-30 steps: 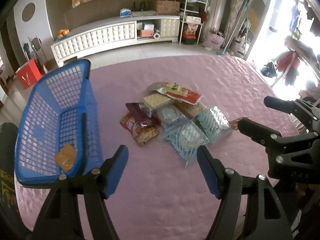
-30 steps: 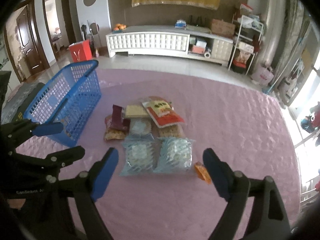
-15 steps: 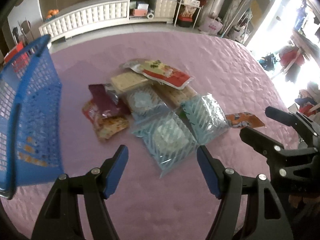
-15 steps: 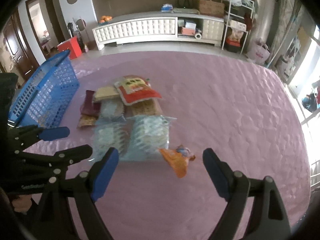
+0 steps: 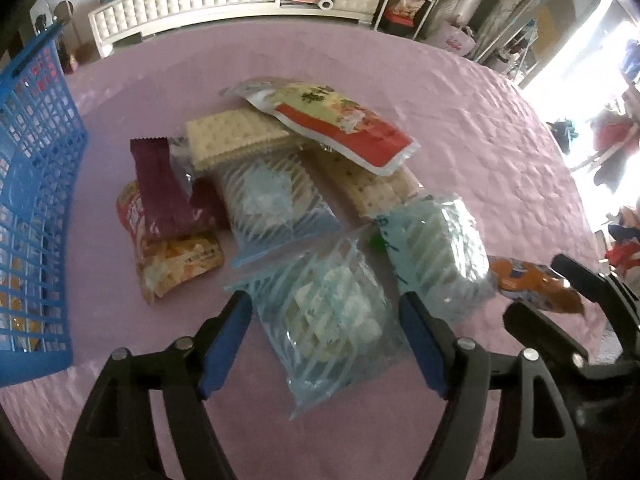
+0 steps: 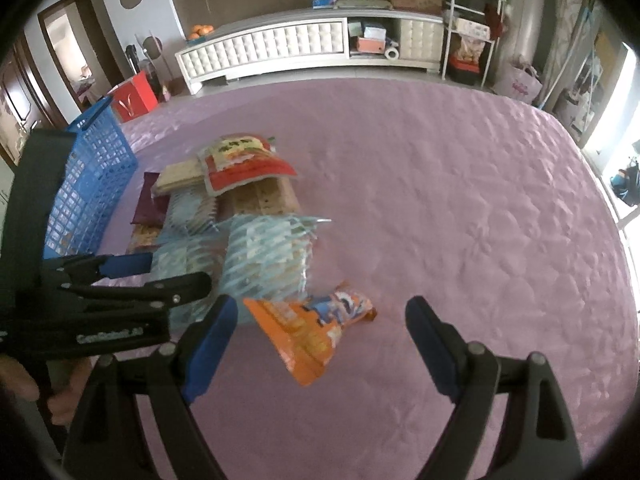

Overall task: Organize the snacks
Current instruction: 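Grasp a clear cracker bag with the left gripper while the right grasps another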

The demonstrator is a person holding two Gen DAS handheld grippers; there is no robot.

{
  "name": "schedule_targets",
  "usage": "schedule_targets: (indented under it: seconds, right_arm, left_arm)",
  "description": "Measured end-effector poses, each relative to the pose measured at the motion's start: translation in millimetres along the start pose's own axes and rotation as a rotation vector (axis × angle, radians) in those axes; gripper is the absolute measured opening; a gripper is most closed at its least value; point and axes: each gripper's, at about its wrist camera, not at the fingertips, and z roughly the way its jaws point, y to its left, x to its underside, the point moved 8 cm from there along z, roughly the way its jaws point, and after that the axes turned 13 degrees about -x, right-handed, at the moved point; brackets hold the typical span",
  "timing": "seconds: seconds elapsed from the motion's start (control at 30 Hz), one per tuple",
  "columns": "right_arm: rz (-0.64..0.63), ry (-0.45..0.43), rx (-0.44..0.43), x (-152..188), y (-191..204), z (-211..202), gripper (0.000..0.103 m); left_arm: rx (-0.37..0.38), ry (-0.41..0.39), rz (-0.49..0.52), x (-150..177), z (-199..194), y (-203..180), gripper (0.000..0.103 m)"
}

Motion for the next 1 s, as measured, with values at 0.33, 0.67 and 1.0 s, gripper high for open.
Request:
schedule_targets:
  seconds: [0.33,0.67,1.0]
  right_arm:
    - [-0.015,0.008,0.007,-1,6,-3,0.089]
    - [-0.043,-0.009,-0.007,-18,26,-15,0.089]
    - [-0.059,0.041,-0.038,-34,54,5,0.089]
  left_arm:
    - [-0.048,0.014,0.031,9,11,-7,0.065]
    - [0.007,-0.094,0.078,14,-30,9,0.057]
    - [0.028,-0.182,0.028,8,-69,51,0.056]
